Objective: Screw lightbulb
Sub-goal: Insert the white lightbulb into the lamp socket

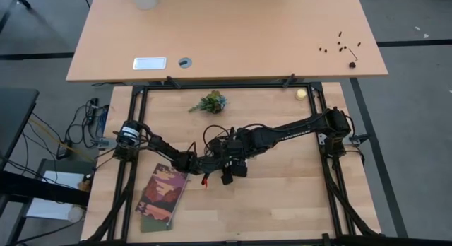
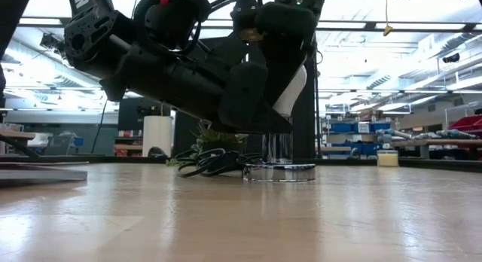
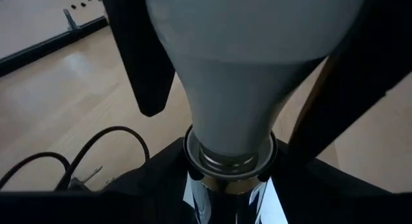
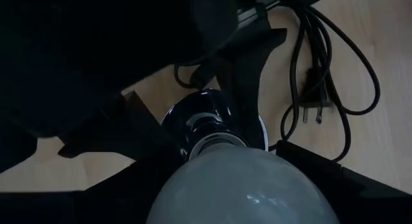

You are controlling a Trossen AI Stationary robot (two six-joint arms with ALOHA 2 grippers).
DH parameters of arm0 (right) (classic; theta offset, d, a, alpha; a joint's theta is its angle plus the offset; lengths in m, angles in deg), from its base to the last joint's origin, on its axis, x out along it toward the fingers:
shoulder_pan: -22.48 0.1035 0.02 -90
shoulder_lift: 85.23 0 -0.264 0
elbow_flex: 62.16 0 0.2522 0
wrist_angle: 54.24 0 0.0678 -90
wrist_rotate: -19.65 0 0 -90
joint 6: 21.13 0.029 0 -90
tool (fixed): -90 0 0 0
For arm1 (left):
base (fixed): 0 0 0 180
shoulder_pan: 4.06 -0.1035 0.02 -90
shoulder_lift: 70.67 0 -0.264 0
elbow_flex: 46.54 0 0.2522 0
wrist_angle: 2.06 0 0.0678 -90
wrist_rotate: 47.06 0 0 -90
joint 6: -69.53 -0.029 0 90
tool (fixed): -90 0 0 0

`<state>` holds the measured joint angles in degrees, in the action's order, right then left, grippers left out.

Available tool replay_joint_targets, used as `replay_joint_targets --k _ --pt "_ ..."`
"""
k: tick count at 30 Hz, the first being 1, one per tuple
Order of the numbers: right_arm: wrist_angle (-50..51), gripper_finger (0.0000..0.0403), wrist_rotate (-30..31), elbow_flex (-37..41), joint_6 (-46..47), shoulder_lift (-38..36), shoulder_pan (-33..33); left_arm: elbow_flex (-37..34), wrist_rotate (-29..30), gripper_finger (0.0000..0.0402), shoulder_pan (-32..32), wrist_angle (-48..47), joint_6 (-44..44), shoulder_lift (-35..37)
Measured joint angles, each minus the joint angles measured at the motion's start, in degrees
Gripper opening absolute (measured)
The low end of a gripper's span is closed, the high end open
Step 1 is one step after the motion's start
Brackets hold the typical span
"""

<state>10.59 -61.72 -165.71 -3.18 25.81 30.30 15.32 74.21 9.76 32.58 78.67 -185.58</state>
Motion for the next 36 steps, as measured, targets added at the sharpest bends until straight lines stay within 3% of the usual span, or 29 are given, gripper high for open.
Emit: replay_joint_targets --k 24,36 --pt "-3.05 0.0274 -1.27 0.03 3.27 0.0 -0.24 0.01 -0.9 0.0211 0.15 -1.6 0.51 0.09" --pt "-3.99 0.0275 -1.4 0.03 -0.13 -0.04 -0.24 0.0 -0.93 0.0211 -0.33 -1.22 -1.13 0.03"
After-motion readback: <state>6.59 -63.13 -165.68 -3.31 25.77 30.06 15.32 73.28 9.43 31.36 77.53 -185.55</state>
